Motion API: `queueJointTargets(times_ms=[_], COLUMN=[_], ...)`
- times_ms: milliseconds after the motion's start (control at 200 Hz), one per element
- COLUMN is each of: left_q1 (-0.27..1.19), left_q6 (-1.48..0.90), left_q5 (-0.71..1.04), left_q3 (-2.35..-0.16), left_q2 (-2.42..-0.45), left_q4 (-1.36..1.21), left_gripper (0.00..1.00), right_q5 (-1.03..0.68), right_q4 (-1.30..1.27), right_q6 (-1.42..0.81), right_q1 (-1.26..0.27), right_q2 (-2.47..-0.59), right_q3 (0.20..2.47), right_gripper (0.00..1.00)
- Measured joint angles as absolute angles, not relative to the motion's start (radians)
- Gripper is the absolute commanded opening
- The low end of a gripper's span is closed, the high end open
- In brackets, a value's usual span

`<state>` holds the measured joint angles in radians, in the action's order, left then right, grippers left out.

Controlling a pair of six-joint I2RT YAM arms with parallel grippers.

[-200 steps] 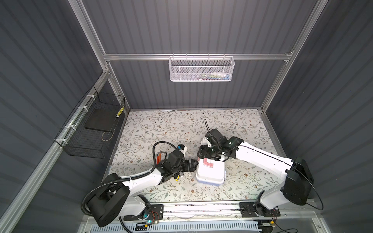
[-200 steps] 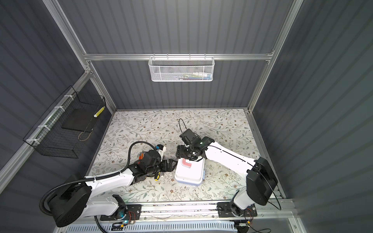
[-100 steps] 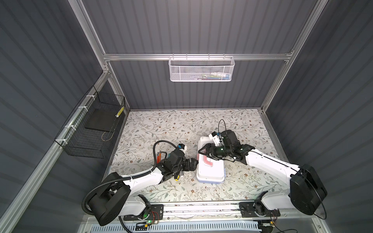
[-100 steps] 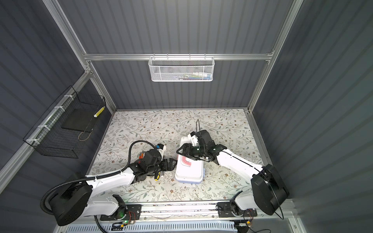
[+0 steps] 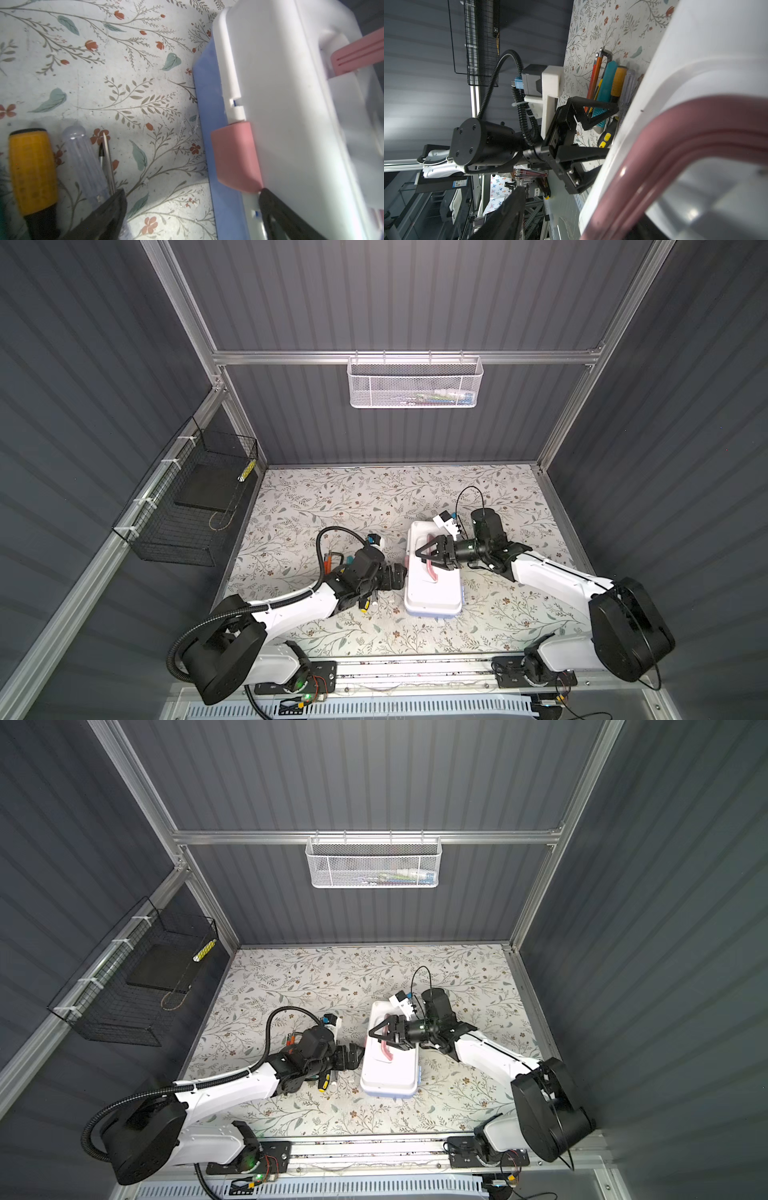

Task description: Pack the tool kit

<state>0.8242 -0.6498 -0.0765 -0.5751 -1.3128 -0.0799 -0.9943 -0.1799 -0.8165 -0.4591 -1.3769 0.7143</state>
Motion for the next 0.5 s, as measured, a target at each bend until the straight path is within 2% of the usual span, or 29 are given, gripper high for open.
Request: queueJointTargets(times_ms=[300, 500], left_q1=[0.824, 0.824], left_q6=[-0.659, -0.657], left_q5=[-0.109, -0.126], left_q3=[-0.58, -0.614], left_q2=[-1.311, -1.311], left_q4=[-0.008, 0.042], left_gripper=[0.99, 1.0], right_q5=[-1.06, -1.047], right_q4=[-0.194, -0.124], right_q6=[-0.782, -0.737], right_q1=[-0.4, -0.359], right_q2=[-1.323, -1.221], right_q3=[0.657, 0.617], right_gripper=[0.66, 0.67])
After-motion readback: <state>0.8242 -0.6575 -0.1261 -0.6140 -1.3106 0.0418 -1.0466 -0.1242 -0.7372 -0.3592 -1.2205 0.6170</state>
